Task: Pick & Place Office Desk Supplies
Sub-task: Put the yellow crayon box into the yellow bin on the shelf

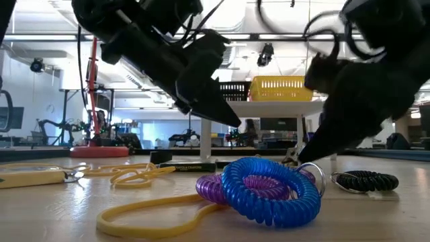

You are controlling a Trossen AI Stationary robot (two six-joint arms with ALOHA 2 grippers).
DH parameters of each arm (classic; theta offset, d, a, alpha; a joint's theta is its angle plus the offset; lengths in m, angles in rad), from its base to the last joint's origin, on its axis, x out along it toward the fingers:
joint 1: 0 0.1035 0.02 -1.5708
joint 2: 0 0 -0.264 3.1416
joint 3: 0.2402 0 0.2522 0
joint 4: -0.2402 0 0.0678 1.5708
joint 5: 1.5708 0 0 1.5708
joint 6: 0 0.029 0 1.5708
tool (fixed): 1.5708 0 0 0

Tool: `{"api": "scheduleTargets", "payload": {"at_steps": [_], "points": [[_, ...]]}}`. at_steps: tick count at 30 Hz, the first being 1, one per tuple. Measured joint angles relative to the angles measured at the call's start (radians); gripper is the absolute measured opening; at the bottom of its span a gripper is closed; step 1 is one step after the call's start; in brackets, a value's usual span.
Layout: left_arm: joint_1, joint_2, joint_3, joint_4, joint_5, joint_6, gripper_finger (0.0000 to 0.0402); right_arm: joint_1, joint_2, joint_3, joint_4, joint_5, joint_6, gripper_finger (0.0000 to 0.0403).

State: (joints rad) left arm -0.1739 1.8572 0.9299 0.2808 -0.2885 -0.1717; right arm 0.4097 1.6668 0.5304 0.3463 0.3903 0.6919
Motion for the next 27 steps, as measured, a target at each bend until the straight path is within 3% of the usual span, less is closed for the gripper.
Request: {"api": "scheduleTargets", "payload": {"at_steps": [4, 8, 15, 21, 27], "points": [[0.001, 0.0, -0.007, 0.009, 0.0, -0.042, 0.0032, -0.006, -0.095, 0.006, -0.058, -0.088, -0.135, 0.0084], [0.0, 0.0, -0.007, 0.032, 0.0, -0.049, 0.0032, -0.015, -0.156, 0.038, -0.058, -0.115, -0.374, 0.0128], [0.0, 0.0, -0.007, 0.074, 0.0, -0.065, 0.0032, -0.038, -0.092, 0.14, -0.292, -0.115, -0.852, 0.018], [0.0, 0.0, -0.008, 0.068, 0.0, -0.065, 0.0032, -0.069, 0.028, 0.249, -0.396, -0.033, -1.0, 0.0173], [0.0, 0.0, -0.008, 0.065, 0.0, -0.064, 0.0032, -0.098, 0.095, 0.335, -0.548, -0.032, -1.004, 0.0117]]}}
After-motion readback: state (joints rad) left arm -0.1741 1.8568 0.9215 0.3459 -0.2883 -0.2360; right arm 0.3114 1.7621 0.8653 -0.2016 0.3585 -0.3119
